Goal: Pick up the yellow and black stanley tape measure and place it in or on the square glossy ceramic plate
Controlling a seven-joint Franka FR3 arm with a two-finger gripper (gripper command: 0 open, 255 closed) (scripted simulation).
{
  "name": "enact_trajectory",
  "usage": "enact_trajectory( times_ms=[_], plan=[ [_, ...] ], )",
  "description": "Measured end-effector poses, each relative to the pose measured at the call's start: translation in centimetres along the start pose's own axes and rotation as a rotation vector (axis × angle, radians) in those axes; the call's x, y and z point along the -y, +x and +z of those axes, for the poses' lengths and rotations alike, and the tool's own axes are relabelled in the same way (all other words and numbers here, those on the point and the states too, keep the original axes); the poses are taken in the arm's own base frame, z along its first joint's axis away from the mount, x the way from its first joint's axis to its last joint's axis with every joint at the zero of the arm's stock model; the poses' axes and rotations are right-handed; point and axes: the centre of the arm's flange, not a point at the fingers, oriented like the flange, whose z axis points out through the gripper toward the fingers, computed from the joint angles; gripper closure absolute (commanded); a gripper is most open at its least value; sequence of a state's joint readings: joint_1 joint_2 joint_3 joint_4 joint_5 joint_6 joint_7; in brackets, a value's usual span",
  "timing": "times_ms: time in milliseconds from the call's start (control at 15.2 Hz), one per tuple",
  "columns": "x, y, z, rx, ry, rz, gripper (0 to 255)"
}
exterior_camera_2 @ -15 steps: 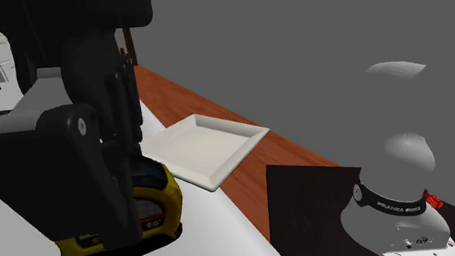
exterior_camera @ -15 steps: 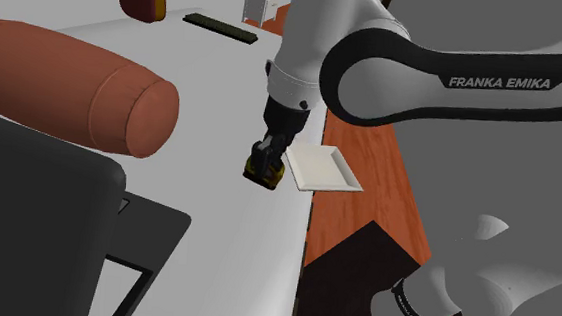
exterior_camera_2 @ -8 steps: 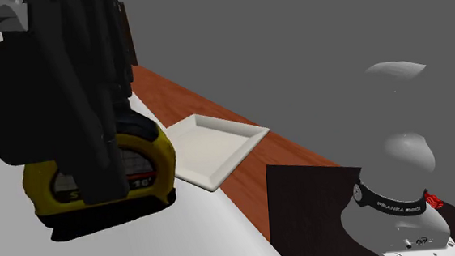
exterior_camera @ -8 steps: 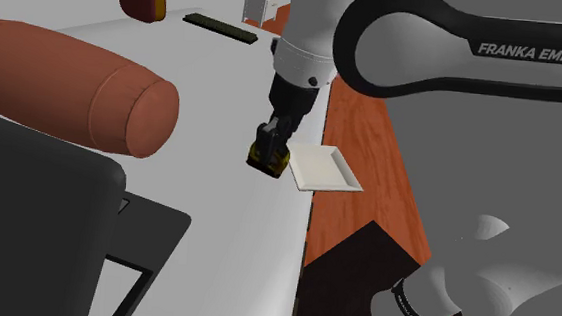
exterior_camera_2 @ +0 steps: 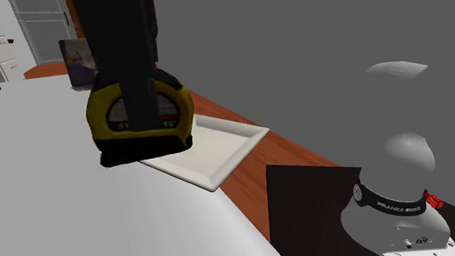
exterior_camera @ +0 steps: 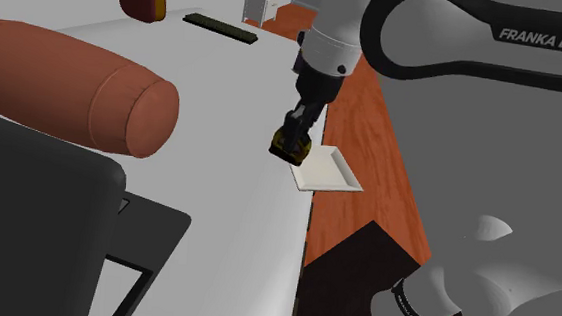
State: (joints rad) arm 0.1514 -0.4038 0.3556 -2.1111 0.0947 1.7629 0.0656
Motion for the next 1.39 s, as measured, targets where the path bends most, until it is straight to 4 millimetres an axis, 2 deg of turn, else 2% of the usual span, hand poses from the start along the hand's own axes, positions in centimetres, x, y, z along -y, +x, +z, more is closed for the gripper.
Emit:
enact_trajectory(
  times_ms=[462, 528, 726, 924, 1386],
  plan=[
    [-8.4, -3.4, -0.7, 0.0, 0.0, 0.0, 255],
    [-9.4, -4.3, -0.6, 0.0, 0.0, 0.0, 255],
    [-13.0, -5.3, -0.1, 0.0, 0.0, 0.0, 255],
    [-13.6, -5.7, 1.2, 0.0, 0.001, -0.001, 255],
    [-13.5, -5.8, 4.8, 0.0, 0.001, -0.002, 255]
  ],
)
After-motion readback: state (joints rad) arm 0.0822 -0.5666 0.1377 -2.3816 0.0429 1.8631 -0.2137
